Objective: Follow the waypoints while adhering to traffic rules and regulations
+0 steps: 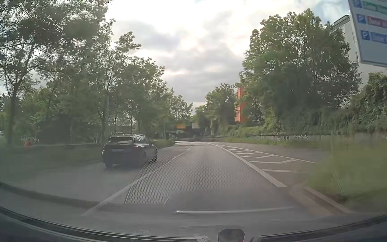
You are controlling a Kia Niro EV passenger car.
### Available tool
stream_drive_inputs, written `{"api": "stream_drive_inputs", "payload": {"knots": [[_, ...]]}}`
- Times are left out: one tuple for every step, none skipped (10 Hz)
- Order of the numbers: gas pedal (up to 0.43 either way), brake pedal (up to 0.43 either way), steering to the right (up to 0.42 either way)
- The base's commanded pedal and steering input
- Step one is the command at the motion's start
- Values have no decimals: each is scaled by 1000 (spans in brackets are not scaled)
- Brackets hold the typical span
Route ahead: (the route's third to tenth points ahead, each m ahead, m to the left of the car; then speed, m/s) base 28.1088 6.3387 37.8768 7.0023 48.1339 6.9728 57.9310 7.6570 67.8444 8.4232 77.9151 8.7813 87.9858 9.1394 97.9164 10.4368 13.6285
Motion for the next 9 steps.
{"api": "stream_drive_inputs", "payload": {"knots": [[138, 0, -2], [138, 0, -2], [138, 0, -3], [138, 0, -3], [138, 0, -3], [138, 0, -4], [138, 0, -4], [138, 0, -4], [138, 0, -4]]}}
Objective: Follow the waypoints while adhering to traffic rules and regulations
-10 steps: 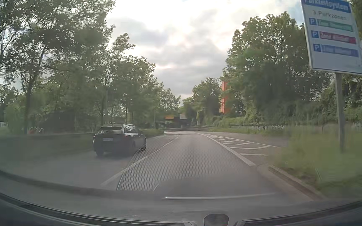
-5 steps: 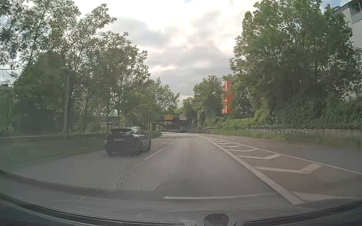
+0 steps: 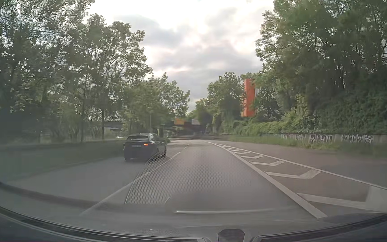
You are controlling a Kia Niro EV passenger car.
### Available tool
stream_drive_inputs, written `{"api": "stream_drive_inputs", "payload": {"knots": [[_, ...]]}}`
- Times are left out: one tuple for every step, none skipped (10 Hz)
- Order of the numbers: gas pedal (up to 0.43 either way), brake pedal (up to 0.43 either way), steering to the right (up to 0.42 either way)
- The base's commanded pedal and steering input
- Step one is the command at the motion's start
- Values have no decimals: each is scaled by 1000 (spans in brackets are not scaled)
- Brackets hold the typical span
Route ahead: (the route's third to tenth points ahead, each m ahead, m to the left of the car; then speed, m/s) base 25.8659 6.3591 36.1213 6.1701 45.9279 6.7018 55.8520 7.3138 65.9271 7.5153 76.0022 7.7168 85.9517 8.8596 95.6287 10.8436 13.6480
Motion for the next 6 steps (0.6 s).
{"api": "stream_drive_inputs", "payload": {"knots": [[138, 0, -5], [138, 0, -6], [138, 0, -7], [138, 0, -8], [138, 0, -9], [138, 0, -10]]}}
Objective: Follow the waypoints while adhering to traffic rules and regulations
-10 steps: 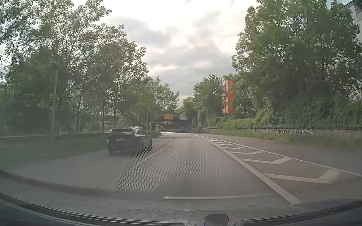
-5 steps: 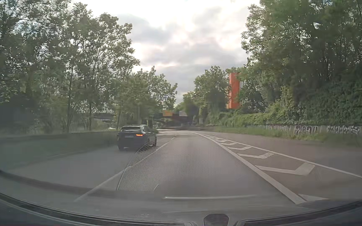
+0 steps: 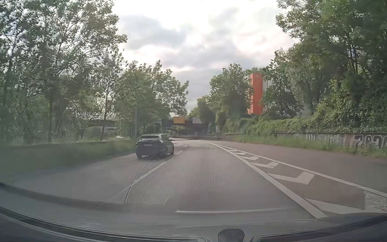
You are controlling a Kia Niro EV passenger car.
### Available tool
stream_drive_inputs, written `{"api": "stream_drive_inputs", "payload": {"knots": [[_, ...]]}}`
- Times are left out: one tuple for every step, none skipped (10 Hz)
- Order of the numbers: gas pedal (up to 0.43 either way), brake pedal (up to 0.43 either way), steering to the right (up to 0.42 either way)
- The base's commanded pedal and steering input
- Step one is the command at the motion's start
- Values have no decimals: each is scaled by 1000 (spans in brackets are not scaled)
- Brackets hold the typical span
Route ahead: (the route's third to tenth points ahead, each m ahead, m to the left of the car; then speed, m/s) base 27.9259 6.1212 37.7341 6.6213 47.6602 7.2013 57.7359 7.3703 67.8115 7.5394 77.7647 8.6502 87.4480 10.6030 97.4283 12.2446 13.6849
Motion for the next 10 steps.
{"api": "stream_drive_inputs", "payload": {"knots": [[138, 0, -10], [138, 0, -10], [138, 0, -10], [138, 0, -10], [138, 0, -10], [138, 0, -10], [138, 0, -10], [138, 0, -10], [130, 0, -9], [130, 0, -9]]}}
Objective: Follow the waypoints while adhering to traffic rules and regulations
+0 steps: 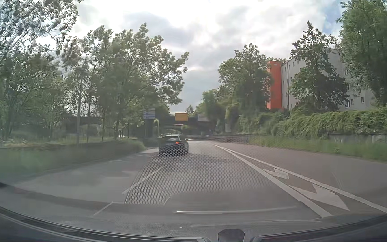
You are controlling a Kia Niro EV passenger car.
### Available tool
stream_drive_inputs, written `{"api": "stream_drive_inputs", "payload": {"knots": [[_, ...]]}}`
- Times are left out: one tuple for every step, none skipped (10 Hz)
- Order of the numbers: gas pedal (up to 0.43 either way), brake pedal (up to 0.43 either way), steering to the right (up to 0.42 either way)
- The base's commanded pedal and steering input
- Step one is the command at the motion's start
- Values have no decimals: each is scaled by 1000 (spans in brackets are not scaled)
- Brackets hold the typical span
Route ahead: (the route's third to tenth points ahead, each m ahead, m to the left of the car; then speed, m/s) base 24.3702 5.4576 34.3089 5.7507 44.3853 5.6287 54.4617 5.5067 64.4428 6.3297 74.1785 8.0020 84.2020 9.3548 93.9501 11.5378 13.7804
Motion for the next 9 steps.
{"api": "stream_drive_inputs", "payload": {"knots": [[130, 0, -9], [130, 0, -9], [130, 0, -9], [118, 0, -9], [118, 0, -9], [118, 0, -9], [110, 0, -9], [110, 0, -9], [110, 0, -9]]}}
